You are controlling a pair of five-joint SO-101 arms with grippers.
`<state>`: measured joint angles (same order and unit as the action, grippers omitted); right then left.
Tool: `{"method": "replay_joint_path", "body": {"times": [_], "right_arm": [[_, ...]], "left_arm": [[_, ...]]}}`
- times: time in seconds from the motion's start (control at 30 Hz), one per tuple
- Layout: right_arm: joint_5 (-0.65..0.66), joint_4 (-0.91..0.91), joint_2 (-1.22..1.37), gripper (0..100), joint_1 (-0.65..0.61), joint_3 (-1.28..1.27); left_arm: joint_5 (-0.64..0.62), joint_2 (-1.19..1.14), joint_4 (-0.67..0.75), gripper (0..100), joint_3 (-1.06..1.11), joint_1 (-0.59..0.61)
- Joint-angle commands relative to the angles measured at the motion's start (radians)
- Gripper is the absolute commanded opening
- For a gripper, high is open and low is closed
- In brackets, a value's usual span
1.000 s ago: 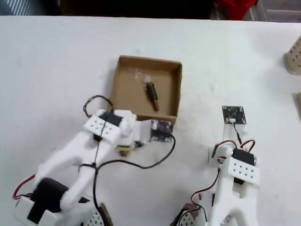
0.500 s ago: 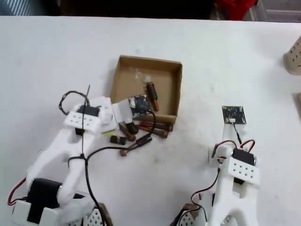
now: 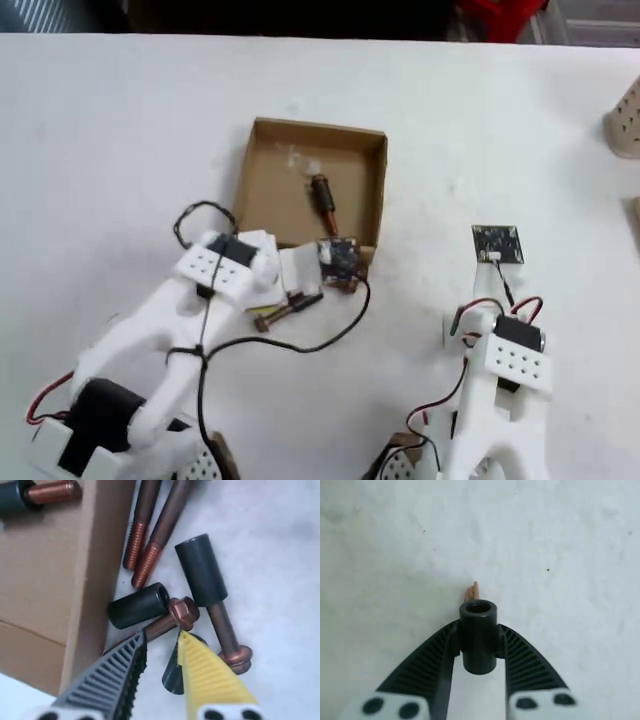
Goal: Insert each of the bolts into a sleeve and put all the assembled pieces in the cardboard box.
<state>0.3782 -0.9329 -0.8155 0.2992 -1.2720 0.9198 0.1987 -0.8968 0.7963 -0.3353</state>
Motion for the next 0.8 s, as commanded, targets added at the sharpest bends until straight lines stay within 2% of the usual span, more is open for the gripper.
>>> {"method": "replay_joint_path", "body": {"times": [0.0, 0.13, 0.27, 0.4, 0.57, 0.77], "right_arm": [[0.011, 0.008, -0.021, 1.7, 0.005, 0.008], [0.011, 0.008, -0.021, 1.7, 0.005, 0.008], [0.011, 0.008, -0.021, 1.7, 0.005, 0.008], [0.011, 0.008, -0.021, 1.7, 0.005, 0.008], [0.011, 0.008, -0.021, 1.7, 0.005, 0.008], [0.011, 0.007, -0.024, 1.7, 0.005, 0.008]], "left_arm": [[-0.089, 0.022, -0.009, 15, -0.026, -0.022], [-0.176, 0.025, -0.02, 15, -0.035, -0.027], [-0.341, 0.111, -0.086, 15, -0.091, -0.027], [-0.491, 0.231, -0.1, 15, -0.055, -0.042], [-0.522, 0.254, -0.094, 15, 0.046, -0.097], [-0.523, 0.252, 0.032, 15, 0.141, -0.102]]}}
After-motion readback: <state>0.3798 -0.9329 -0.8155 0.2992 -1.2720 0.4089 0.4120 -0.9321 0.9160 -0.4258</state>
